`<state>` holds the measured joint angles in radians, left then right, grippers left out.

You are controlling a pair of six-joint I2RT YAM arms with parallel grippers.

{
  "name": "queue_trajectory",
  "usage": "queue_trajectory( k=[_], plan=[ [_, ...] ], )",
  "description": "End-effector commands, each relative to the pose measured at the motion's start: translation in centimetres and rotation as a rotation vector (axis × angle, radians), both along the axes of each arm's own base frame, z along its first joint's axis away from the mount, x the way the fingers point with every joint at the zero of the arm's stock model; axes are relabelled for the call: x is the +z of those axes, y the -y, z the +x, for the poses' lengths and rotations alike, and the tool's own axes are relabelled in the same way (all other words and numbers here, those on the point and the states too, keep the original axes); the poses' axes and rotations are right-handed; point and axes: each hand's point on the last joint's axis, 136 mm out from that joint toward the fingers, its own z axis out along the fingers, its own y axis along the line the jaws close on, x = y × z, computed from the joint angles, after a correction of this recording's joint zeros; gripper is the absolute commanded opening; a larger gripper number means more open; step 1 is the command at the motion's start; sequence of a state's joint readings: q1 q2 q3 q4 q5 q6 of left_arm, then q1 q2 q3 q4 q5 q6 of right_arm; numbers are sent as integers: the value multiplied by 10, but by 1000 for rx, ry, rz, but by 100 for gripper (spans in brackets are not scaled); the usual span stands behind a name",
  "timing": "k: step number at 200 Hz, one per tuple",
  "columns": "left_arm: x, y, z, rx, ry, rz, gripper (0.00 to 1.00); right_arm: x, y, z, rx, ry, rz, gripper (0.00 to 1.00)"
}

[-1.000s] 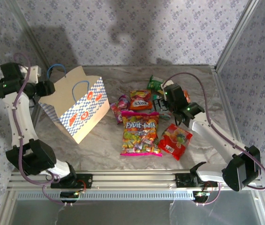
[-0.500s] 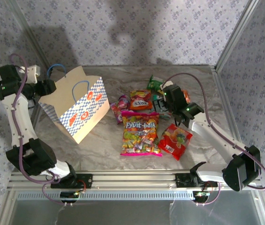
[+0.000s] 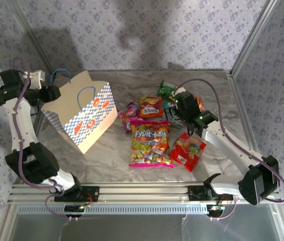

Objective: Place the snacks into the paper bag

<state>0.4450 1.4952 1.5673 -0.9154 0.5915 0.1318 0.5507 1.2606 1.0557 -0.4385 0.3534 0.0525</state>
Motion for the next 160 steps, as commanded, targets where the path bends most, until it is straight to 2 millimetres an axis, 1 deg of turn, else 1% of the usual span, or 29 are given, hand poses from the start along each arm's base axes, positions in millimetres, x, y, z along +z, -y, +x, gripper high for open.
queue_trajectory(
  k=[1,10,42,62,79,100,112,133,160],
  plan=[
    [9,4,2,-29,40,-11,41,-2,4,-3,-15,1,-13,100],
    [9,4,2,-29,38,-13,37,-2,3,-3,-13,1,-11,100],
    [5,4,-3,-30,18,-3,37,-6,2,-5,-4,-13,-6,100],
    [6,5,-5,-26,15,2,32,-9,3,-6,-3,-16,-13,100],
    [6,6,-7,-23,2,1,31,-8,3,-6,-3,-14,-17,100],
    [0,10,-12,-33,-27,0,29,-9,1,-8,17,-24,-18,100],
    [-2,12,-13,-38,-31,7,25,-10,1,-9,21,-25,-16,100],
    [-3,16,-15,-43,-46,14,23,-12,1,-10,19,-23,-12,100],
    [-3,17,-18,-37,-68,37,12,-13,2,-11,19,-25,-18,100]
  ],
)
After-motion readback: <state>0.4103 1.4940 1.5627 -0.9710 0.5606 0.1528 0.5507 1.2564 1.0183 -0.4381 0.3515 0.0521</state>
